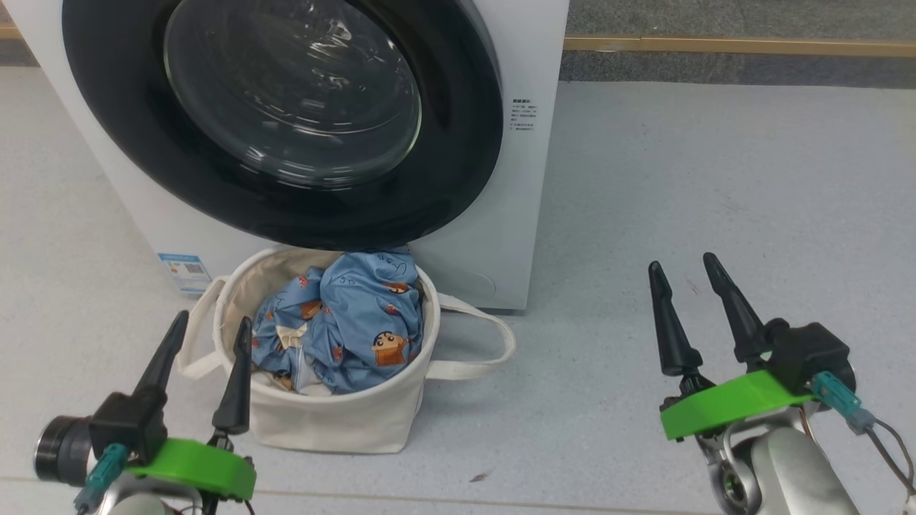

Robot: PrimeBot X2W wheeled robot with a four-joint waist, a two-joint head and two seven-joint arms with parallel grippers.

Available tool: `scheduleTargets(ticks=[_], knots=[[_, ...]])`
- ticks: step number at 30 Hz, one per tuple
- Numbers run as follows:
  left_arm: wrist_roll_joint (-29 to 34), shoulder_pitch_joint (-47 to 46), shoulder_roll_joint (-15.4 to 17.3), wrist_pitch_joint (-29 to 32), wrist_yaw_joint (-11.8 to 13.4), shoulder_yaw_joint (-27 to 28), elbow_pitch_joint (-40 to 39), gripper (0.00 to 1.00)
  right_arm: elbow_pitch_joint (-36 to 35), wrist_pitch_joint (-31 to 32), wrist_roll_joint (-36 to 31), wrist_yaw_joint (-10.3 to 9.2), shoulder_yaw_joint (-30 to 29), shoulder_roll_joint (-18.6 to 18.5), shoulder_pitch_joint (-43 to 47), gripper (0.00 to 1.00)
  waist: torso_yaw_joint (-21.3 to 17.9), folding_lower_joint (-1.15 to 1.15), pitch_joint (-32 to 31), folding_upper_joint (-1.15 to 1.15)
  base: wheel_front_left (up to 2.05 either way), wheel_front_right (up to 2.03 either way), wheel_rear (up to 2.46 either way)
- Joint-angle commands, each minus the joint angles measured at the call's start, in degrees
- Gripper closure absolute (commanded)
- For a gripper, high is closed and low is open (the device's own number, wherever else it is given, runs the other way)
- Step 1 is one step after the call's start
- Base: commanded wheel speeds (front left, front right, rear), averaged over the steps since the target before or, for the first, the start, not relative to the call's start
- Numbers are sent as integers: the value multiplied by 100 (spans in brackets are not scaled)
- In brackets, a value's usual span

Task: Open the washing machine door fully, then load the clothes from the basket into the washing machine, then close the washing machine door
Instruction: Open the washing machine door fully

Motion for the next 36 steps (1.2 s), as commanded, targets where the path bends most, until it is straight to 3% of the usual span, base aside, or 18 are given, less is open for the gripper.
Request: scheduleTargets(ticks=[1, 9, 17, 18, 19, 20, 23, 29, 36], knots=[[20, -290, 166, -59, -3, 223, -138, 0, -189, -69, -40, 5, 125, -4, -263, 0, 5, 0, 8, 0, 0, 0, 0], [-52, -298, 154, -45, -59, 189, -160, 0, -171, -50, 32, 5, 89, -4, -359, 0, 34, 0, 40, 0, 0, 0, 0], [-242, -295, 48, -92, -222, 160, -231, 0, 280, 27, 1370, 5, -73, -4, -942, 0, 154, 0, 336, 0, 0, 0, 0], [-253, -305, 39, -101, -232, 167, -238, 0, 337, 38, 1567, 5, -94, -4, -1042, 32, 176, 0, 386, 0, 0, 0, 0], [-260, -317, 32, -112, -240, 177, -248, 0, 403, 64, 1741, 5, -119, -4, -1150, 83, 199, 0, 439, 0, 0, 0, 0], [-267, -328, 25, -123, -248, 189, -260, 0, 471, 105, 1957, 5, -139, -4, -1267, 100, 223, 0, 495, 0, 0, 0, 0], [-293, -369, -1, -154, -277, 224, -300, 0, 732, 319, 2506, 5, -235, -4, -1669, 100, 302, 0, 678, 0, 0, 0, 0], [-318, -475, -95, -201, -397, 219, -274, 0, 1485, 1375, 4462, 5, -533, -44, -2574, 100, 512, 0, 976, 0, 0, 0, 0], [-313, -589, -207, -243, -518, 258, -141, 0, 2394, 2419, 5711, 5, -850, -372, -3601, 100, 768, 0, 1261, 0, 0, 0, 0]])
